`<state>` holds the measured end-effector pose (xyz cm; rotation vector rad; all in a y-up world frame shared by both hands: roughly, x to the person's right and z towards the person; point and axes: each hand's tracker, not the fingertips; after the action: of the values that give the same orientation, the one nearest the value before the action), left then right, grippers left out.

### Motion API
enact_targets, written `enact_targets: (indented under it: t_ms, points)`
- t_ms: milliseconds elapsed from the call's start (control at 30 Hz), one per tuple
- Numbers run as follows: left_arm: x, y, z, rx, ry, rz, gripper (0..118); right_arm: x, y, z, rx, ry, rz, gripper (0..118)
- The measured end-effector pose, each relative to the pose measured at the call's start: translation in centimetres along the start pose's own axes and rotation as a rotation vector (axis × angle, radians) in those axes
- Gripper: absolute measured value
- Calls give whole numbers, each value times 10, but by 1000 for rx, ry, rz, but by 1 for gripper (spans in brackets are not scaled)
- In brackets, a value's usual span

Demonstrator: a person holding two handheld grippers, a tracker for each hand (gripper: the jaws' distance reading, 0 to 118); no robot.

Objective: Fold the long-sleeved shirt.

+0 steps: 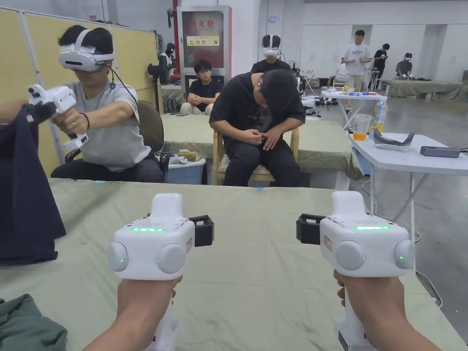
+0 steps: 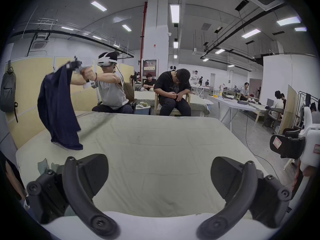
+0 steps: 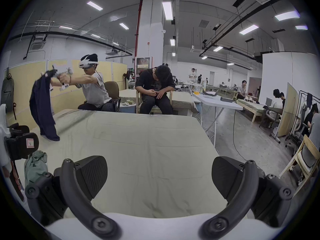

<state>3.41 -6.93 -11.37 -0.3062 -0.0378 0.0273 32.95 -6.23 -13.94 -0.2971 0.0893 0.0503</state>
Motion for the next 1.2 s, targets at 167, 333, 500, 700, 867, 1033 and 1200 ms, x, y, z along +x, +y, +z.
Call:
enact_targets:
  t_ms: [167, 333, 500, 700, 867, 1033, 1200]
  points:
    - [-3, -13, -5, -13, -14, 30, 3, -2, -14, 2, 37, -58, 39, 8]
    - [-6, -4, 2, -6, 33, -24, 3, 0, -3, 1, 23, -74, 20, 8]
    - [-27, -1, 12, -3, 66, 4, 3, -25, 3, -8, 16, -41, 10, 8]
    - [-101, -11, 51, -14, 199, 49, 3, -111, 6, -27, -25, 133, 37, 8]
    - [-180, -25, 106, 5, 387, 121, 3, -212, 10, -22, -17, 308, 85, 8]
    - [-244, -54, 162, -42, 555, 155, 3, -301, 4, -18, -46, 454, 153, 8]
    - [-296, -76, 207, -55, 662, 194, 4, -367, -4, -7, -71, 568, 168, 8]
